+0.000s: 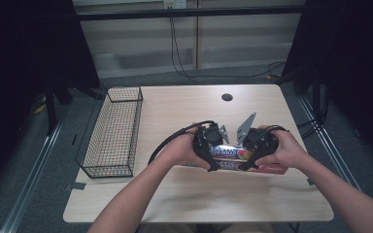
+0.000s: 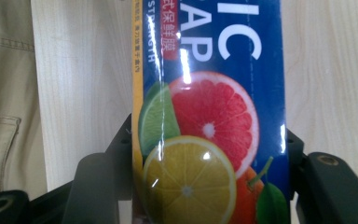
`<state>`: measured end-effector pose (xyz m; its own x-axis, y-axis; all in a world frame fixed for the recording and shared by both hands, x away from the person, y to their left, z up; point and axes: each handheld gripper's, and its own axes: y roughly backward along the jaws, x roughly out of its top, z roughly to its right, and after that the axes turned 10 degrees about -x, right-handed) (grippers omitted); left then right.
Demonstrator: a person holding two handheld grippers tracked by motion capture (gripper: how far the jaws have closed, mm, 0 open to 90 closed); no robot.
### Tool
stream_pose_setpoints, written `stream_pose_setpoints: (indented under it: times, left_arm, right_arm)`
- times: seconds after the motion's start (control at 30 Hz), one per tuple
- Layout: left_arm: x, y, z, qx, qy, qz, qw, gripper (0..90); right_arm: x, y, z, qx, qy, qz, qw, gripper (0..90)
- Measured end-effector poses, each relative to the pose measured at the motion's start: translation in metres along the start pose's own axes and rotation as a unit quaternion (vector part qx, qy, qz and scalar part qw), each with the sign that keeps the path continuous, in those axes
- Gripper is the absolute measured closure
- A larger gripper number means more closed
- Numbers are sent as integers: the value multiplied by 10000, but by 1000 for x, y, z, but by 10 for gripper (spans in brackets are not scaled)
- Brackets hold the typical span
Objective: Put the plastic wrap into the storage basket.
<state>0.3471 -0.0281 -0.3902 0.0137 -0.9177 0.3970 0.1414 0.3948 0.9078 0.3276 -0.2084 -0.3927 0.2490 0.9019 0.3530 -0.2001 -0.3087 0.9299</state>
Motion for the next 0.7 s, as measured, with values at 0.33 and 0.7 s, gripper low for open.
stream_pose_setpoints:
  times: [0.33,0.7]
  left_arm:
    - [0,-5,2,-249,-116,-241,9993,319]
    - [0,-2,11,-389,251,-322,9984,412]
  right_arm:
    - [7,2,-2,62,85,91,9999,434]
    - [9,1,-3,148,524,226,9983,420]
